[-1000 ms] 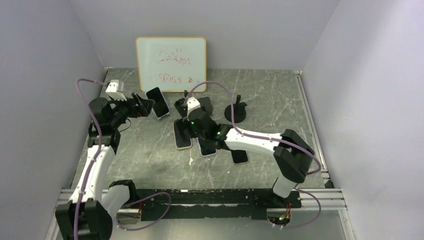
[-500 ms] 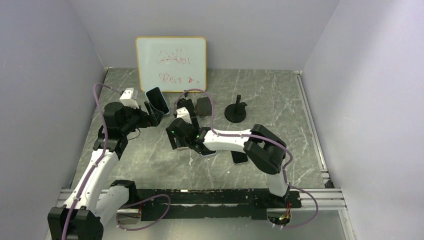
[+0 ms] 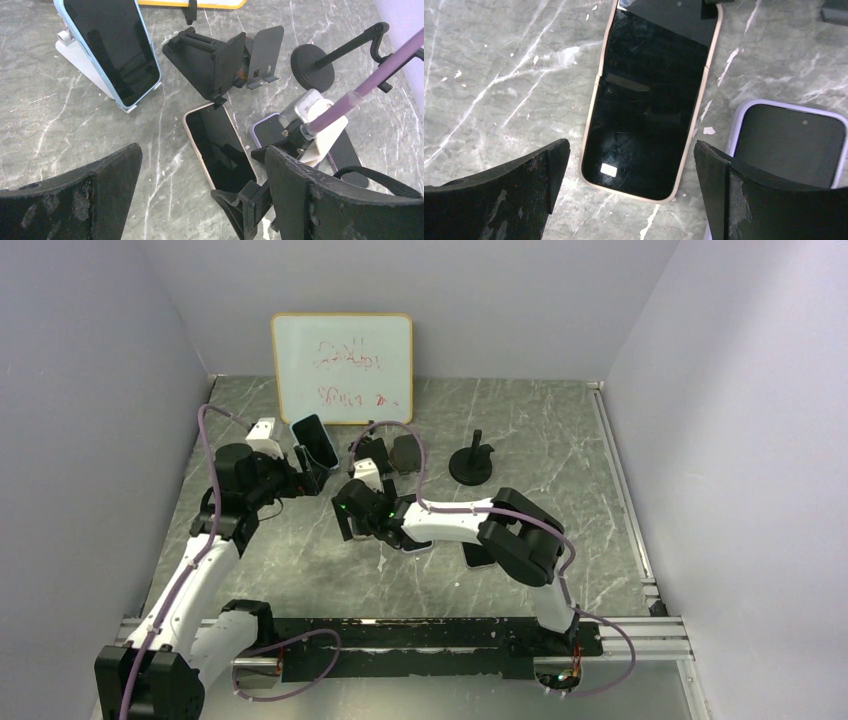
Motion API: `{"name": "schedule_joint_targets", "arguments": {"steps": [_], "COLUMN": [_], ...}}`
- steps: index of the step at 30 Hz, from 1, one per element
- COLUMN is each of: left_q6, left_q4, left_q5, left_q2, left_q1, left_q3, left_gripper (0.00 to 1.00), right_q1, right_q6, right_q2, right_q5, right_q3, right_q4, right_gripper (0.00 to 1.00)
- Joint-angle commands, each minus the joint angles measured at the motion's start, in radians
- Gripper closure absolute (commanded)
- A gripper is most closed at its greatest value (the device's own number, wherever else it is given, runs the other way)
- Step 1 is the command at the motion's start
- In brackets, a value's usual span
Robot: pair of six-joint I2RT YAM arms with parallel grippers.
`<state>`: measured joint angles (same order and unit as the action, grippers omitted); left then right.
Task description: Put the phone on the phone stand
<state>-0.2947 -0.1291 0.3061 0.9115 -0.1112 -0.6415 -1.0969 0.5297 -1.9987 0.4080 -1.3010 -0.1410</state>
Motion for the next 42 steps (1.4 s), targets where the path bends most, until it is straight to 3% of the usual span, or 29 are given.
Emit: {"name": "schedule_joint_targets", "arguments": {"steps": [1,8,12,15,23,25,28,30,34,42], "left_q6": [0.017,0.031,0.034,0.029,-0.107,-0.16,-0.197,-0.193,-0.163,-0.1], "left_q4": [-0.026,-0.043,-0.056,-0.067,0.009,0.05,0.072,0.067,0.03,-0.047], "left_q5": [-0.01,-0.01,-0.013,-0.015,0.086,0.109,0.089,0.068,0.046,0.008], "left_q2": [0.005,0.009,0.01,0.012,0.042,0.054,0.043,0.023,0.021,0.011], "left_q1": [-0.01,-0.012,-0.013,-0.015,-0.016,-0.018,-0.019,-0.018,-0.019,-0.019], "left_q3": [-0.03,-0.038,-0.042,-0.044,0.021,0.065,0.104,0.108,0.079,0.032], "left_gripper": [0.04,0.03,0.04,0.04,0.04,0.03,0.04,0.04,0.04,0.03], "right_q1": [-0.007,-0.009,-0.019,-0.02,-0.019,-0.017,-0.017,-0.017,-0.018,-0.043], "right_q6": [0.025,0.05,0.06,0.057,0.001,-0.009,-0.028,-0.027,0.002,0.087], "right_q2": [-0.043,-0.075,-0.094,-0.098,0.04,0.049,0.033,0.04,0.039,-0.13], "right_q5": [0.012,0.042,0.08,0.09,-0.163,-0.193,-0.202,-0.192,-0.126,0.125], "right_q3": [-0.035,-0.059,-0.067,-0.048,0.237,0.259,0.233,0.234,0.195,-0.127], "right_q4": [-0.001,-0.044,-0.076,-0.083,0.299,0.319,0.291,0.305,0.294,-0.027], "right_gripper": [0.0,0.03,0.28,0.4,0.41,0.36,0.11,0.01,0.0,0.0]}}
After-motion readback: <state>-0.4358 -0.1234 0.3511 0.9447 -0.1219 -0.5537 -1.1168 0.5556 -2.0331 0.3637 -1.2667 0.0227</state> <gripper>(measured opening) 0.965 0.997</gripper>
